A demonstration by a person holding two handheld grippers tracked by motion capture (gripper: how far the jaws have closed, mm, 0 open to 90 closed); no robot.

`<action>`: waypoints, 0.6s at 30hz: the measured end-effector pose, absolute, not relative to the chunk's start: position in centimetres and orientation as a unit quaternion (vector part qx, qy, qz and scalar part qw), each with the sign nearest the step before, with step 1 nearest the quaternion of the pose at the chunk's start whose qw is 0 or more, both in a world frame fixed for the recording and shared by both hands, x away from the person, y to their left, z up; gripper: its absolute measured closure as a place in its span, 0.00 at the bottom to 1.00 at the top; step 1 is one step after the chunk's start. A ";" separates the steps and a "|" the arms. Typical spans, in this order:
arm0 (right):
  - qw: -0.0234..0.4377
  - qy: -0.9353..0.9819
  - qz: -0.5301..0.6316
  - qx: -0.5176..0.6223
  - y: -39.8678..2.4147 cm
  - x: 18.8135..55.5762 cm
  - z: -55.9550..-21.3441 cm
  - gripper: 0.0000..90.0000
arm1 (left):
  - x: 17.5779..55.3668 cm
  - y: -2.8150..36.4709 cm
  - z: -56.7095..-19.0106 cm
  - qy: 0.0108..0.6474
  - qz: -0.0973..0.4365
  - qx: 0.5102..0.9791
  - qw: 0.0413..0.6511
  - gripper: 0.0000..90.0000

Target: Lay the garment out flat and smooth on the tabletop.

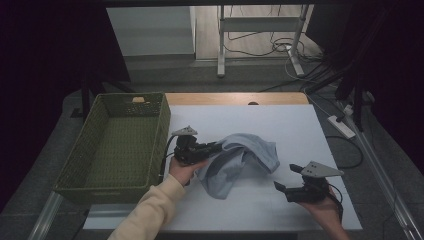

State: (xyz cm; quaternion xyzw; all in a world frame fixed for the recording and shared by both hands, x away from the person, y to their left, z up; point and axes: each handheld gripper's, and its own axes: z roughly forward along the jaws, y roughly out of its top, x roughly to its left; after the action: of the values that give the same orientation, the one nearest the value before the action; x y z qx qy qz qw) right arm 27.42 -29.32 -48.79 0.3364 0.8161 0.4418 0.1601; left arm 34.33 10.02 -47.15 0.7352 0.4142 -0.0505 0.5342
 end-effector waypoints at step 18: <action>0.152 0.809 0.407 0.395 -28.3 32.1 -51.7 0.22 | 34.8 10.6 -47.6 0.427 -0.048 0.728 0.534 0.87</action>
State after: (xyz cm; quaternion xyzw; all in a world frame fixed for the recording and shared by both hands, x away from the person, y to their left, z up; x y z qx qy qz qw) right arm 32.12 -28.28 -51.68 0.3950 0.8093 0.4074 0.1517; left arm 34.76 10.56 -47.63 0.7282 0.4268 -0.0483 0.5341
